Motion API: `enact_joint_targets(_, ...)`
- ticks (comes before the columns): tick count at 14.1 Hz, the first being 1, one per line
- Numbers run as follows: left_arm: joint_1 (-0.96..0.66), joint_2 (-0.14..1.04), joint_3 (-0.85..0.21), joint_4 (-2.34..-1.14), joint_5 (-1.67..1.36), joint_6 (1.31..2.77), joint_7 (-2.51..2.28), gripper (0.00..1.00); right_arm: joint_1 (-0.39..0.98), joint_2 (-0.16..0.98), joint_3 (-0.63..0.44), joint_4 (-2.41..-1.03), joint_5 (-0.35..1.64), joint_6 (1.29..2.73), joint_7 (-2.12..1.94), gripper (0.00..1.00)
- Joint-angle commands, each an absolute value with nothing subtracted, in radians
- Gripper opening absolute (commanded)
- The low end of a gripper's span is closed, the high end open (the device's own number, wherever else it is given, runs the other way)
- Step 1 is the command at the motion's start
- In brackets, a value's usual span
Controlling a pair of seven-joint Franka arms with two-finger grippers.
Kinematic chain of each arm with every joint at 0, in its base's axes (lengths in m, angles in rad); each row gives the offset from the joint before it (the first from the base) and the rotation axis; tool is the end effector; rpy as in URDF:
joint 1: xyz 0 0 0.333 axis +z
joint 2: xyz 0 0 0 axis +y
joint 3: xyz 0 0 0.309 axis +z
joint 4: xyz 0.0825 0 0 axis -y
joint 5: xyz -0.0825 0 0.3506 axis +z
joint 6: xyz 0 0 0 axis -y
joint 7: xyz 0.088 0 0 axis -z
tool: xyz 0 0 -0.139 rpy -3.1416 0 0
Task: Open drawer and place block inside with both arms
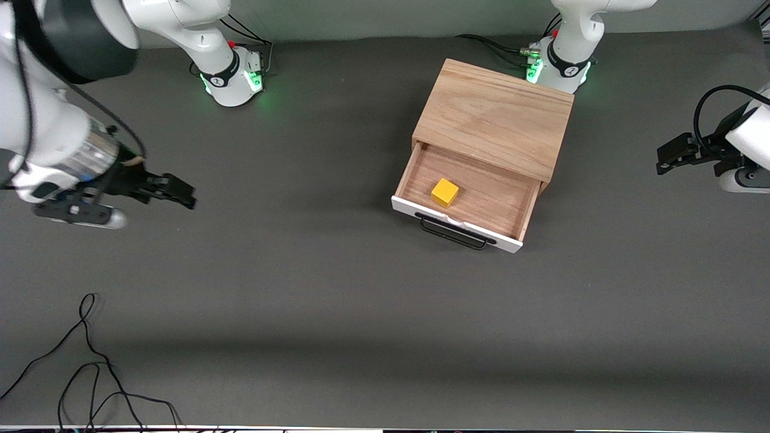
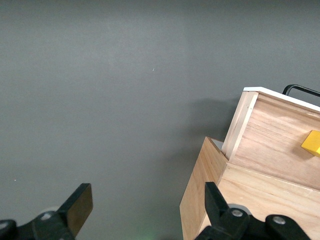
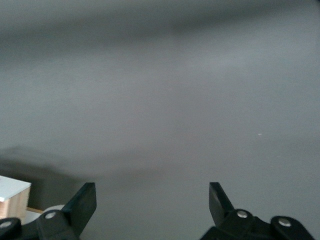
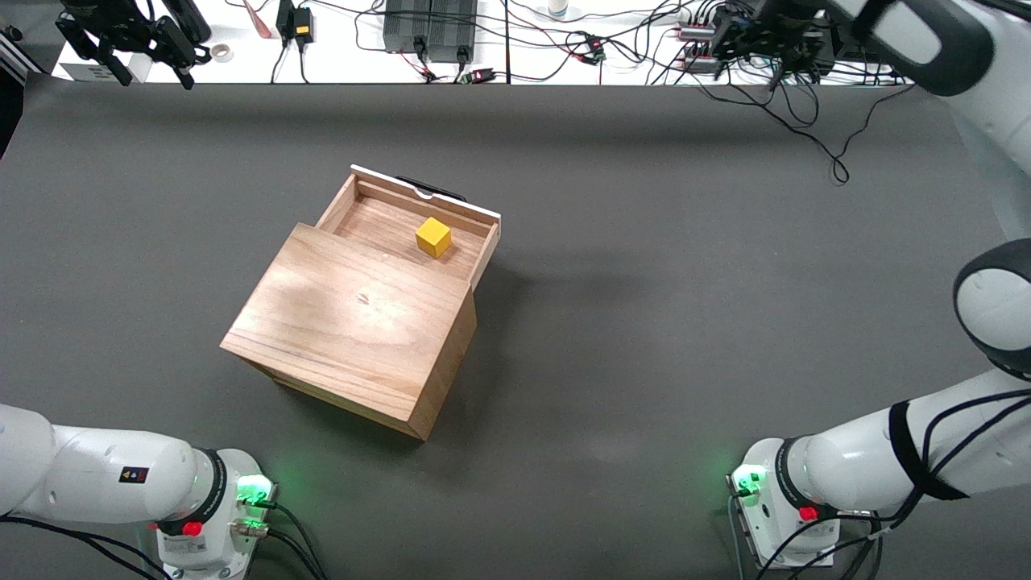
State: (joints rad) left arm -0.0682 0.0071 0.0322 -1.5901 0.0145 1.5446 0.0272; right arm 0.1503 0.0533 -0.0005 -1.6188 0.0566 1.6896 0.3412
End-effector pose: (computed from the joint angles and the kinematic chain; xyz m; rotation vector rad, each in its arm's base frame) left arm 0.5177 -0.0166 0.5712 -3.1240 0.0987 0.0821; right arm 0.5392 0.0887 0.5466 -3.0678 0.3041 -0.0051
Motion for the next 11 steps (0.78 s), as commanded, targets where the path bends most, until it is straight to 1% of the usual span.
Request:
enact_joint_targets(1, -0.066, -0.006, 0.028, -1.605, 0.026, 1.543, 0.029, 1.00, 0.147, 0.000, -0.078, -1.681, 0.071, 1.710, 0.184, 1.00)
enact_joint_targets(3, -0.066, -0.006, 0.028, -1.605, 0.026, 1.545, 0.029, 1.00, 0.147, -0.003, -0.100, -1.680, 0.043, 1.692, 0.063, 1.00)
enact_joint_targets(6, -0.067, -0.006, 0.028, -1.605, 0.026, 1.543, 0.029, 1.00, 0.146, 0.003, -0.101, -1.674, 0.017, 1.678, 0.066, 1.00)
enact_joint_targets(11, -0.066, -0.005, 0.028, -1.606, 0.026, 1.542, 0.029, 1.00, 0.144, 0.046, -0.118, -1.632, 0.021, 1.689, 0.067, 1.00)
